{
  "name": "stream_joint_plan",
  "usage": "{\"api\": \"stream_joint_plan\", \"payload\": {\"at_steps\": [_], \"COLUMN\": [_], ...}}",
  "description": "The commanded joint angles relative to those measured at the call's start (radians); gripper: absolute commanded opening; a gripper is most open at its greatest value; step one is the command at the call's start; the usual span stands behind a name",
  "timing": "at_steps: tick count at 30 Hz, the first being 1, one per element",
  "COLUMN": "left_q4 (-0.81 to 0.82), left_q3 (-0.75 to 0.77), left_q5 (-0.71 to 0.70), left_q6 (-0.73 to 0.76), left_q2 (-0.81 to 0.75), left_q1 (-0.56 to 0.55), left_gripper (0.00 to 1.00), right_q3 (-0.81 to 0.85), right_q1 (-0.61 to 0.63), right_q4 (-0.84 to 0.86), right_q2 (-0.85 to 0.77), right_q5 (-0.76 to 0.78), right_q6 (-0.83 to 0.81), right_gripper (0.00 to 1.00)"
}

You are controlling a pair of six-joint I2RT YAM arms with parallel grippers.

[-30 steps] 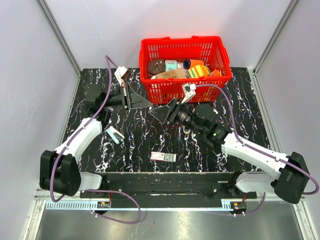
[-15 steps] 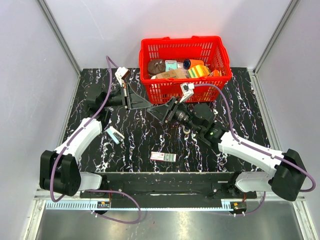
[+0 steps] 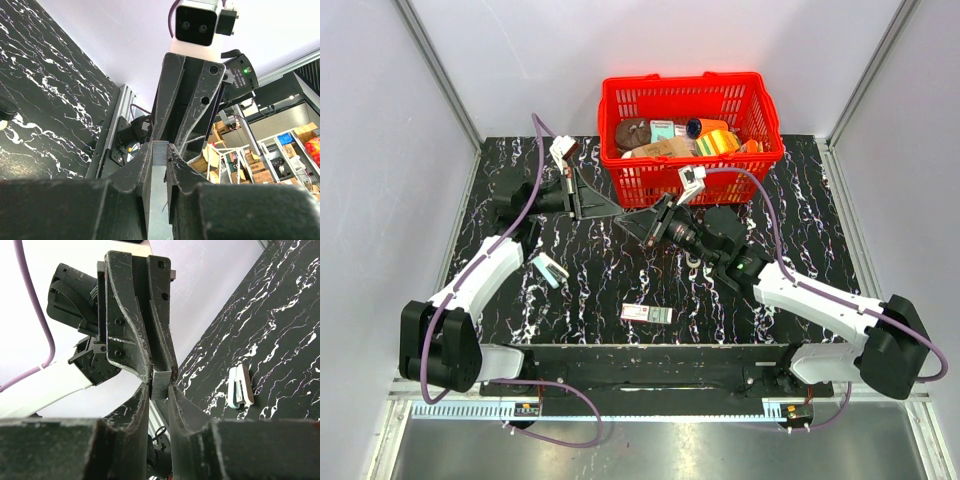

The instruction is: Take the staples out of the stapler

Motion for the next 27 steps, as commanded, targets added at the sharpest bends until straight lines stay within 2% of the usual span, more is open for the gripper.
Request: {"api": "stream_joint_plan", "payload": {"at_steps": [1, 9, 14, 17, 20, 24, 27], "left_q4": [-0.030, -0.317, -0.515, -0.718, -0.950, -1.115, -1.173], "left_q3": [0.005, 0.080, 0.132, 0.186, 0.229, 0.249, 0.231], "left_q5": [0.025, 0.005, -0.069, -0.122, -0.252, -0.449, -0.561], "left_q6": [0.053, 0.296, 0.490, 0.677, 0.907, 1.118, 1.221], "left_q2": [-0.030, -0.028, -0.027, -0.007, 0.007, 0.030, 0.023], "left_q1": [0.002, 0.019, 0.066, 0.081, 0.078, 0.075, 0.062], "left_gripper": [0.05, 0.50, 0.66, 0.70, 0.70, 0.69, 0.69], "right_q3": [0.040, 0.016, -0.001, -0.003, -0.019, -0.058, -0.038], "right_q1": [-0.004, -0.004, -0.002, -0.002, 0.008, 0.088, 0.175], "right_q4": [0.062, -0.040, -0.232, -0.405, -0.594, -0.769, -0.888], "right_q2": [-0.003, -0.034, -0.054, -0.055, -0.046, -0.026, 0.026], "right_q5": [-0.013, -0.008, -0.024, 0.022, 0.103, 0.307, 0.445], "right_q6": [0.001, -0.006, 0.000, 0.017, 0.079, 0.185, 0.276], "right_gripper": [0.21, 0.13, 0.13, 0.12, 0.09, 0.06, 0.05]}}
